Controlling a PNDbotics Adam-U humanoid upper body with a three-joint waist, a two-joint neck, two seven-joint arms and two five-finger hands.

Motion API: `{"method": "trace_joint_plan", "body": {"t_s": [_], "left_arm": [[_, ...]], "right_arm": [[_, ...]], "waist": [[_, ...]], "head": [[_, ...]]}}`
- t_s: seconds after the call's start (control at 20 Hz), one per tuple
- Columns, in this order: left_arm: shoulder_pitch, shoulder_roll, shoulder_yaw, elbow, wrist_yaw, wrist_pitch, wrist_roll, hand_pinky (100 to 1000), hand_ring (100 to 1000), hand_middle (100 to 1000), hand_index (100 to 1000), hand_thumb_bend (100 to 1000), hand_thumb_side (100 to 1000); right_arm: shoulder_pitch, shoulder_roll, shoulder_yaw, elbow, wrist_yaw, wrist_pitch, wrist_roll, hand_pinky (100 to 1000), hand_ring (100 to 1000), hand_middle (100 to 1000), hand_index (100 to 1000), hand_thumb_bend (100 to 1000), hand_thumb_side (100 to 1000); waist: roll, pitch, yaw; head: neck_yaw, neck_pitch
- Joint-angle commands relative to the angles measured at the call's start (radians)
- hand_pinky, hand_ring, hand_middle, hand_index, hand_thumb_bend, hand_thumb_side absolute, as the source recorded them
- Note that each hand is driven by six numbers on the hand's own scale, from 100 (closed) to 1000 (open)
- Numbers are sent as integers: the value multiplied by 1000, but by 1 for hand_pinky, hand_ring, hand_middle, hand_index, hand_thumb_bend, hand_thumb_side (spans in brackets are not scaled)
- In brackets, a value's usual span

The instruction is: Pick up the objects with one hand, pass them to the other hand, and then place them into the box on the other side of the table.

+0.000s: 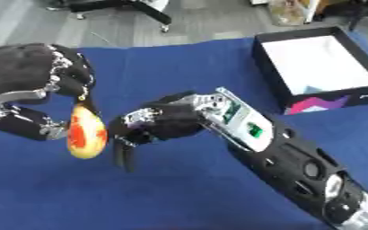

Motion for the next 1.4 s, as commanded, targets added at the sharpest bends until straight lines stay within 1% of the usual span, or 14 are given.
{"method": "trace_joint_plan", "body": {"t_s": [0.05, 0.6, 0.8, 0.9, 1.0, 1.15, 1.25, 1.4], "left_arm": [[-31, 0, 14, -10, 9, 5, 4, 700, 486, 376, 410, 100, 100], [-51, -20, 34, -49, 42, 45, 33, 700, 483, 374, 405, 100, 100], [-51, -22, 27, -50, 51, 46, 22, 699, 483, 374, 405, 100, 100], [-49, -22, 25, -51, 57, 43, 15, 700, 484, 374, 405, 100, 100], [-48, -20, 23, -54, 66, 39, 9, 701, 484, 375, 406, 100, 100], [-50, -16, 21, -62, 78, 34, 6, 702, 485, 375, 407, 100, 100], [-51, -13, 21, -70, 81, 30, 9, 703, 485, 376, 407, 100, 100], [-51, -8, 20, -81, 77, 22, 20, 706, 486, 377, 409, 100, 100]], "right_arm": [[-21, 7, 4, -10, 16, -9, 2, 1000, 615, 616, 893, 100, 1000], [-20, 21, 19, -8, 9, 9, 2, 1000, 618, 619, 898, 100, 1000], [-20, 23, 14, -6, -28, 40, 2, 1000, 617, 618, 896, 100, 1000], [-19, 23, 12, -5, -69, 78, 2, 1000, 619, 620, 892, 100, 1000], [-18, 25, 9, -3, -130, 137, 2, 1000, 627, 626, 883, 100, 1000], [-18, 25, -4, -6, -249, 236, 2, 1000, 641, 637, 877, 100, 1000], [-19, 22, -17, -10, -315, 289, 2, 1000, 644, 639, 871, 100, 1000], [-22, 20, -31, -16, -372, 342, 2, 1000, 646, 640, 869, 100, 1000]], "waist": [[-1, -18, 1], [-2, -20, 5], [-2, -20, 4], [-1, -19, 4], [-1, -19, 4], [-2, -20, 4], [-2, -20, 4], [-2, -19, 4]], "head": [[-4, 0], [-7, -4], [-8, -4], [-9, -3], [-10, -4], [-15, -6], [-17, -6], [-18, -6]]}}
